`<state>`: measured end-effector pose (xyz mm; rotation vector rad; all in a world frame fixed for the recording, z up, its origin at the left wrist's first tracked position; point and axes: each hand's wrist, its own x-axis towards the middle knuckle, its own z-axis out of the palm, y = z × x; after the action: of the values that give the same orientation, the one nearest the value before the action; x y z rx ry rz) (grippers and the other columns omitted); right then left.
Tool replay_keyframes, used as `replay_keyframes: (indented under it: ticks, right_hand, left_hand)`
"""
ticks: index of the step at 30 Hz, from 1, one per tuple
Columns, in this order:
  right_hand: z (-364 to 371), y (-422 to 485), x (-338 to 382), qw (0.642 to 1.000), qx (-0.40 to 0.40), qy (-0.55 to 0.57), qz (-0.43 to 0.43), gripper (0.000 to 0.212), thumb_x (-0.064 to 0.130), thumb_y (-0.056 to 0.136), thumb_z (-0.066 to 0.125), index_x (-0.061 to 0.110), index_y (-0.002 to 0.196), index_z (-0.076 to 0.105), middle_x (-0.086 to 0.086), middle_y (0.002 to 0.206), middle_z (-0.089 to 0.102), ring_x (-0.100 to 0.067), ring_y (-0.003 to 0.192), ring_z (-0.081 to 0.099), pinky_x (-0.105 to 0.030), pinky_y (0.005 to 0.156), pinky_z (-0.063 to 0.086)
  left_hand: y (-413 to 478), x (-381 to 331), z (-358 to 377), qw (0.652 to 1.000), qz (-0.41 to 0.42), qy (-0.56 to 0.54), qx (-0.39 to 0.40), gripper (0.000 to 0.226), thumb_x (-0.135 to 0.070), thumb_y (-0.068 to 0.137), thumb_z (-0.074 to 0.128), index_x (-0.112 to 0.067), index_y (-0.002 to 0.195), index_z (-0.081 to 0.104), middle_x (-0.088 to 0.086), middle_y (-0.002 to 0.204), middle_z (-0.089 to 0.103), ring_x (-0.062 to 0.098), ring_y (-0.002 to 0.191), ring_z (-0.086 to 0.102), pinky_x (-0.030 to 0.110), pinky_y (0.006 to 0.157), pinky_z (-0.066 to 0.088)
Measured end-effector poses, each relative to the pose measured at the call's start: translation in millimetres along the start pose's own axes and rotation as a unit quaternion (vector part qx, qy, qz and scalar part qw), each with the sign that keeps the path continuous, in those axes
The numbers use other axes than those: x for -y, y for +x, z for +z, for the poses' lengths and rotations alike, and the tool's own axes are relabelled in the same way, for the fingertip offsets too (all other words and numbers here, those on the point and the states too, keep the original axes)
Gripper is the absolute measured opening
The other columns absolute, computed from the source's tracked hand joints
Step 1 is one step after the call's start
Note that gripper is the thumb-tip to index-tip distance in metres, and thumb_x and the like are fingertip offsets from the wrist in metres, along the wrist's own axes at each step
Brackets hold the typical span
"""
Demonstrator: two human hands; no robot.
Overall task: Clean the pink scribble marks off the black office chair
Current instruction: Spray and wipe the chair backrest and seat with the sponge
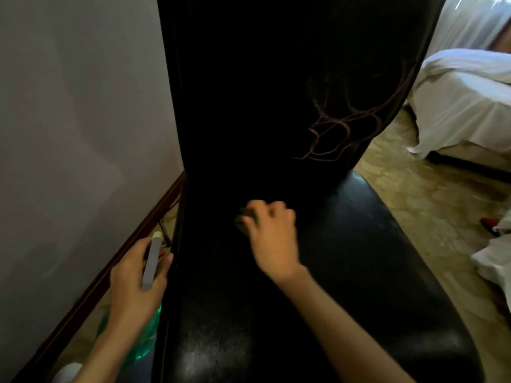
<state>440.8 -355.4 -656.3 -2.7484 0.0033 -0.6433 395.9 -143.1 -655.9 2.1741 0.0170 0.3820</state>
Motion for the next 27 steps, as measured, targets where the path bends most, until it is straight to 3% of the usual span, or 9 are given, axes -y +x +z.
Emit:
replay_keyframes:
  ticks: [2,5,8,11,13,17,20,22,27]
  right_hand:
    - [26,6,53,0.999,0.015,-0.005,-0.05,0.025,0.036,0.089,0.056,0.025,0.111,0.057,-0.011,0.101,0.052,-0.032,0.087,0.048,-0.039,0.067,0.044]
    - [49,11,88,0.994,0.08,-0.023,-0.076,0.029,0.041,0.096,0.045,0.026,0.12,0.05,-0.01,0.116,0.044,-0.032,0.104,0.041,-0.042,0.082,0.036]
    - [53,13,80,0.986,0.121,-0.041,-0.107,0.037,0.05,0.095,0.04,0.03,0.126,0.044,-0.009,0.124,0.037,-0.03,0.111,0.034,-0.043,0.088,0.031]
    - [43,19,29,0.989,0.094,-0.04,-0.11,0.03,0.046,0.093,0.048,0.032,0.119,0.053,-0.006,0.119,0.046,-0.031,0.105,0.043,-0.041,0.079,0.036]
    - [25,30,-36,0.993,0.057,-0.092,-0.04,0.028,0.047,0.09,0.051,0.033,0.113,0.058,-0.006,0.114,0.052,-0.034,0.099,0.049,-0.039,0.073,0.041]
    - [-49,26,-197,0.956,0.079,-0.165,0.228,0.036,0.045,0.096,0.042,0.026,0.126,0.051,-0.018,0.126,0.044,-0.04,0.114,0.041,-0.048,0.094,0.037]
    - [-74,19,-239,0.94,0.086,-0.133,0.303,0.038,0.041,0.098,0.041,0.02,0.129,0.048,-0.023,0.127,0.042,-0.043,0.115,0.038,-0.048,0.098,0.034]
    - [-70,23,-215,0.952,0.081,-0.085,0.282,0.035,0.037,0.097,0.046,0.016,0.125,0.051,-0.025,0.123,0.049,-0.044,0.111,0.044,-0.045,0.095,0.038]
    - [-49,-35,-19,0.999,-0.019,-0.015,0.041,0.023,0.041,0.088,0.05,0.021,0.093,0.06,-0.008,0.09,0.06,-0.032,0.078,0.054,-0.038,0.065,0.042]
  left_hand:
    - [4,4,4,1.0,-0.004,0.014,-0.002,0.02,-0.005,0.083,0.067,-0.005,0.103,0.062,0.005,0.079,0.063,0.016,0.066,0.058,0.024,0.056,0.041]
    - [7,7,10,0.999,-0.007,0.037,0.009,0.028,-0.003,0.081,0.069,-0.005,0.108,0.062,0.002,0.078,0.061,0.005,0.065,0.053,0.022,0.054,0.039]
    - [8,10,13,0.999,-0.013,0.04,0.018,0.032,-0.005,0.08,0.07,-0.005,0.111,0.062,0.003,0.082,0.062,0.007,0.066,0.054,0.02,0.055,0.038]
    - [7,10,13,0.999,-0.022,0.033,0.022,0.027,-0.007,0.081,0.07,-0.005,0.107,0.062,0.005,0.08,0.064,0.017,0.065,0.059,0.018,0.051,0.04]
    - [4,8,11,0.999,-0.017,0.02,0.026,0.024,-0.007,0.082,0.068,-0.007,0.105,0.062,0.003,0.076,0.062,0.019,0.061,0.059,0.015,0.049,0.043]
    - [4,5,12,0.999,-0.011,0.017,0.025,0.022,-0.005,0.082,0.068,-0.008,0.102,0.06,0.0,0.073,0.059,0.015,0.058,0.056,0.01,0.05,0.042]
    - [5,6,15,0.999,-0.01,0.028,0.024,0.022,-0.004,0.082,0.068,-0.01,0.101,0.06,0.001,0.073,0.059,0.013,0.06,0.055,0.014,0.05,0.043]
    - [3,4,15,0.999,-0.008,0.027,0.021,0.022,-0.003,0.082,0.068,-0.012,0.1,0.06,0.0,0.073,0.059,0.013,0.061,0.056,0.015,0.049,0.043]
    - [4,6,14,0.999,-0.01,0.033,0.024,0.024,-0.004,0.082,0.069,-0.004,0.105,0.062,0.005,0.078,0.062,0.012,0.062,0.055,0.022,0.053,0.039]
